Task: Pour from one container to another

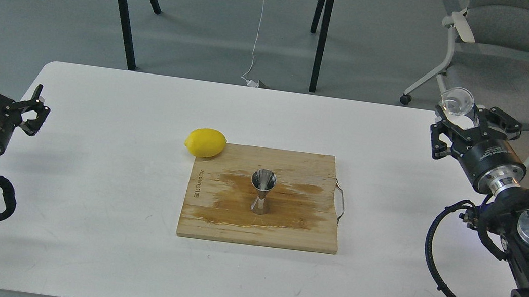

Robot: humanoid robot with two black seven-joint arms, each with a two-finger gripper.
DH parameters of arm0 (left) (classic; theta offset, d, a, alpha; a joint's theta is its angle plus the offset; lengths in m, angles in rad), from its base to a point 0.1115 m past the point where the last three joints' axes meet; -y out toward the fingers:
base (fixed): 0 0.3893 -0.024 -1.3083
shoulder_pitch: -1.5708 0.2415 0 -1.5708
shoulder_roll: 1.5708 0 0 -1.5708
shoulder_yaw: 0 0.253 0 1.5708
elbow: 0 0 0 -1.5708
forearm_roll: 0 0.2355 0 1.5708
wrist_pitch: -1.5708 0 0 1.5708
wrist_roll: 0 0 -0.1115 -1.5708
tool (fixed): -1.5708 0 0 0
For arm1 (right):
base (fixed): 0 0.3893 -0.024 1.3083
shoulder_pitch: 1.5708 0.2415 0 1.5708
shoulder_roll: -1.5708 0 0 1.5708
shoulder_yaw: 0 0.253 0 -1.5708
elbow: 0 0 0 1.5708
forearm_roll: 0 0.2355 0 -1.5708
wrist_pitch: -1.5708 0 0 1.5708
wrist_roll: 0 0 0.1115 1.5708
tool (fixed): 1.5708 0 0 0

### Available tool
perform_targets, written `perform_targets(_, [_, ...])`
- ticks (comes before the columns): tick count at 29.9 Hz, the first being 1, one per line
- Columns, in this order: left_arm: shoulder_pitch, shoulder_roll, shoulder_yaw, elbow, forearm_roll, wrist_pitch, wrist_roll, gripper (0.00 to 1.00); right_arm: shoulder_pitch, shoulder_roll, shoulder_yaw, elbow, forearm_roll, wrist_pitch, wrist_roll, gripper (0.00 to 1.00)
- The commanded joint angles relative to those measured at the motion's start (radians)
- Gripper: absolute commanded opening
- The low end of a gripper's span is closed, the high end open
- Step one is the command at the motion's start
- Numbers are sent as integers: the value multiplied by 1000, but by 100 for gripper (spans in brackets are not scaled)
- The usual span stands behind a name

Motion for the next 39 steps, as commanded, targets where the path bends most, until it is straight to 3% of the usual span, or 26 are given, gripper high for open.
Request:
perform_targets(1, [-1,-8,5,5,0,0,0,99,-62,32,54,-47,94,-1,12,41])
perform_targets(6, [-1,-8,5,5,0,0,0,99,-116,78,63,-132,148,-2,32,41])
perform_targets(18, [0,-9,6,13,0,0,0,99,-122,153,49,-280,148,-64,30,40])
perform_targets(39, [0,-11,6,21,0,0,0,99,-97,202,-17,-315,143,-56,20,46])
